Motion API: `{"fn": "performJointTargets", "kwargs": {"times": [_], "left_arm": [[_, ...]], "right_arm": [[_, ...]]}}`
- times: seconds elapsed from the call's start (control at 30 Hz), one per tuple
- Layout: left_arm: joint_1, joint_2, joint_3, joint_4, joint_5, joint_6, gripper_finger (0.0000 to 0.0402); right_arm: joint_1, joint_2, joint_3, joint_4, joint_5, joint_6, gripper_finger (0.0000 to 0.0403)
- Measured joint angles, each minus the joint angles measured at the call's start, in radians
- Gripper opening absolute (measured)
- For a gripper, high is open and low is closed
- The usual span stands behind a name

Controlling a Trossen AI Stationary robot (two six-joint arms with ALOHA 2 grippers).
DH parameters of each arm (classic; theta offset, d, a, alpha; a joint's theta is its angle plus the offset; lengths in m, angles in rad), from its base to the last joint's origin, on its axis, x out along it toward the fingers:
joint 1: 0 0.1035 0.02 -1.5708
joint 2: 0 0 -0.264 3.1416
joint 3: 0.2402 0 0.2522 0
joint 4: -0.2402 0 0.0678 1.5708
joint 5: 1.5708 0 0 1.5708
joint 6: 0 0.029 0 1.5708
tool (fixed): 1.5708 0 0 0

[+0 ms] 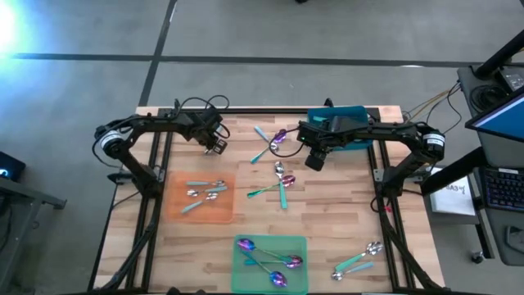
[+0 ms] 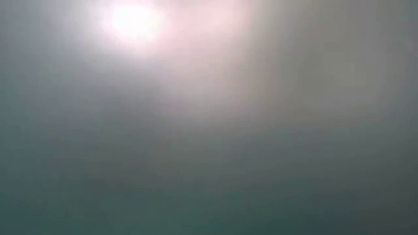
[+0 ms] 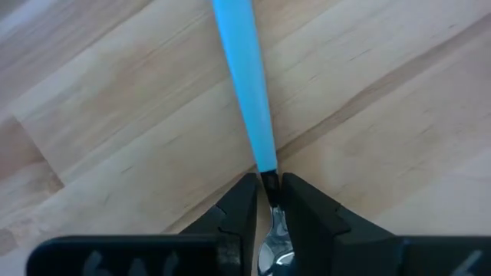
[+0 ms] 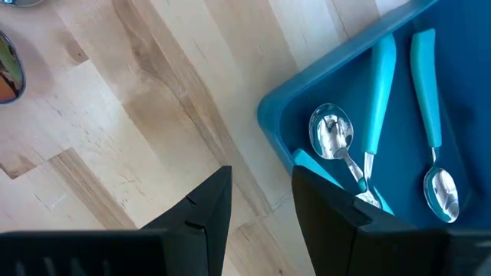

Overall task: Sort silverware by color (type)
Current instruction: Put the top left blue spoon into the orange bin

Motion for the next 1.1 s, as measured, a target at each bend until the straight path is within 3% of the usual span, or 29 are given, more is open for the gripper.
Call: {"fn": "performJointTargets", "kwargs": {"times": [0.23,0.5,0.9,1.1], "left_arm": [[0.001,0.005,-0.002,-0.001,0.014,0.005,0.0008],[-0.001,-0.049,-0.009,0.011,0.033,0.036,0.0003],[-0.082,-0.329,-0.061,0.124,0.098,0.011,0.0001],[-0.196,-0.468,-0.144,0.212,0.125,-0.070,0.0001]], "right_arm": [[0.000,0.000,0.000,0.001,0.007,-0.008,0.0128],[0.000,0.000,0.000,0.022,0.008,0.028,0.0128],[0.000,0.000,-0.003,0.198,-0.037,0.089,0.0128],[0.000,0.002,-0.030,0.350,-0.175,0.096,0.0128]]}}
